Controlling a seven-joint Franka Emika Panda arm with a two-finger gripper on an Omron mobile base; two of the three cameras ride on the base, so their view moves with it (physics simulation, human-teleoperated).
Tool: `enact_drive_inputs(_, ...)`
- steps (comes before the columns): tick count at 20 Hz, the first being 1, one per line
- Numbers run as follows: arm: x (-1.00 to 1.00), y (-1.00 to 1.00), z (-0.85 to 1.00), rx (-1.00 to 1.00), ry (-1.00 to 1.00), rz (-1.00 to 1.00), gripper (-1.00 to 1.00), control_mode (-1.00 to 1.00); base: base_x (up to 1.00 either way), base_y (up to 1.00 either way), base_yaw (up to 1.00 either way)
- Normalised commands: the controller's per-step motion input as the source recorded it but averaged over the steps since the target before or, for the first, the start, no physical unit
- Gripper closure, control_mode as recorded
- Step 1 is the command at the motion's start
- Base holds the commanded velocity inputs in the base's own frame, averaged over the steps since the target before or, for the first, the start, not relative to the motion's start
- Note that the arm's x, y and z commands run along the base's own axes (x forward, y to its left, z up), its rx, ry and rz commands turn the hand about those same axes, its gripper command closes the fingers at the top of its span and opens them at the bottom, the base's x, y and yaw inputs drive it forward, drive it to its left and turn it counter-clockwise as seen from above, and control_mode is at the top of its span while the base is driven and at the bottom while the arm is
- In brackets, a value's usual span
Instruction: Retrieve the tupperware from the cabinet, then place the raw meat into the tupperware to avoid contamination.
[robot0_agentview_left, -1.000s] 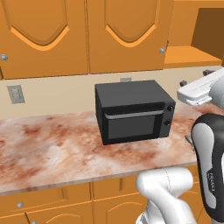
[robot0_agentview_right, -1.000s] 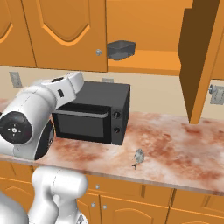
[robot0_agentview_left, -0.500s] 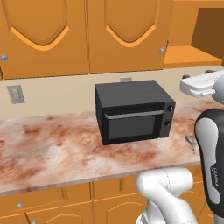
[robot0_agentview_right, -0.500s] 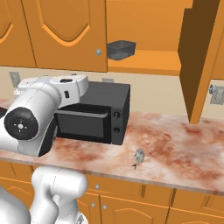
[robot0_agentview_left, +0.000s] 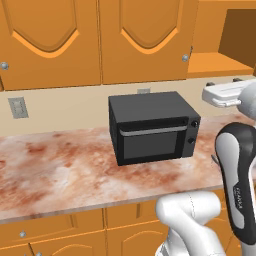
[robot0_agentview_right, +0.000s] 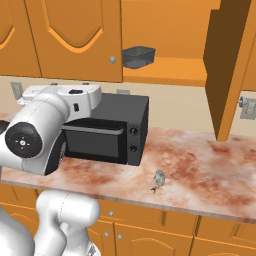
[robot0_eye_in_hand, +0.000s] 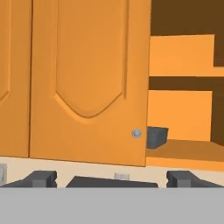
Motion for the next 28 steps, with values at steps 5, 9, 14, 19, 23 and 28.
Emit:
enact_drive_inputs(5,0.02,0.0,-0.01,0.01,-0.07,-0.07,-1.0,-1.0,0.0,0.0,0.0)
enact_drive_inputs(9,0.0,0.0,0.04,0.01,-0.05,-0.08,-1.0,-1.0,0.0,0.0,0.0)
enact_drive_inputs(14,0.0,0.0,0.09,0.0,-0.02,-0.08,-1.0,-1.0,0.0,0.0,0.0)
enact_drive_inputs(19,0.01,0.0,0.11,0.0,0.0,-0.07,-1.0,-1.0,0.0,0.0,0.0)
enact_drive_inputs(23,0.07,0.0,0.06,0.0,0.0,-0.03,-1.0,-1.0,0.0,0.0,0.0)
enact_drive_inputs(28,0.14,0.0,0.02,0.0,0.0,0.0,-1.0,-1.0,0.0,0.0,0.0)
